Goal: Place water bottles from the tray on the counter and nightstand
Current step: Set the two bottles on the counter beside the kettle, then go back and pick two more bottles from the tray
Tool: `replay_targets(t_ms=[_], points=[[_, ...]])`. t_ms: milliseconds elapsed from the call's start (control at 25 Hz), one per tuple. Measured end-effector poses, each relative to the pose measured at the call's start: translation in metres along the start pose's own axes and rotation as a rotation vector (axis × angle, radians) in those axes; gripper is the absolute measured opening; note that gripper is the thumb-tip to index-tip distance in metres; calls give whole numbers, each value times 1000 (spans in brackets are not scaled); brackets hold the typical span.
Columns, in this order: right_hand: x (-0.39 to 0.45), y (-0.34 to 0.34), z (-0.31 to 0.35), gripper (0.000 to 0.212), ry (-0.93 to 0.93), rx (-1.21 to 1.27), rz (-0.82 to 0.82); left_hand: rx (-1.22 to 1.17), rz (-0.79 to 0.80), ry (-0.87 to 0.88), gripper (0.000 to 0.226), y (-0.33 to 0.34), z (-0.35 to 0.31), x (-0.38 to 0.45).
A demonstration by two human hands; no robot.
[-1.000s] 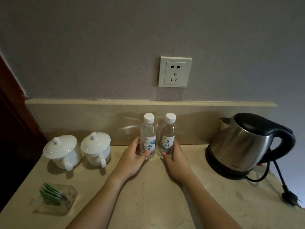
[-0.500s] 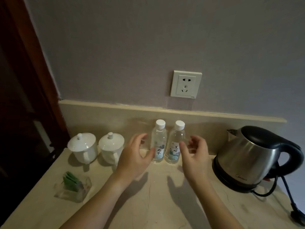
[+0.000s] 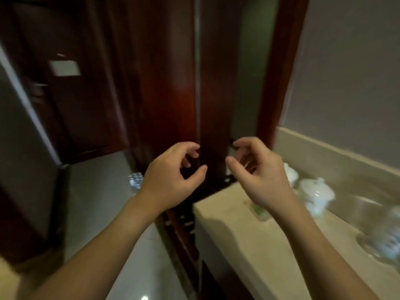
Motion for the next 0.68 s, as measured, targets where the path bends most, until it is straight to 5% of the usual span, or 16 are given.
replay_targets(t_ms=[320,680], points=[[55,290,111,34,-169,258,311,300,-235,-287,46,-209,197,-57],[145,515,151,37,-138,325,385,393,-161,-376,46,-315,390,-20]])
Point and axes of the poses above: each hand's wrist, its own x-axis towards the middle knuckle, its own y-axis out of the palm, z = x × y, the point moved 6 cm from there along x, towards the middle knuckle, and after that the axes turned 2 degrees about x, right-handed, at the moved point
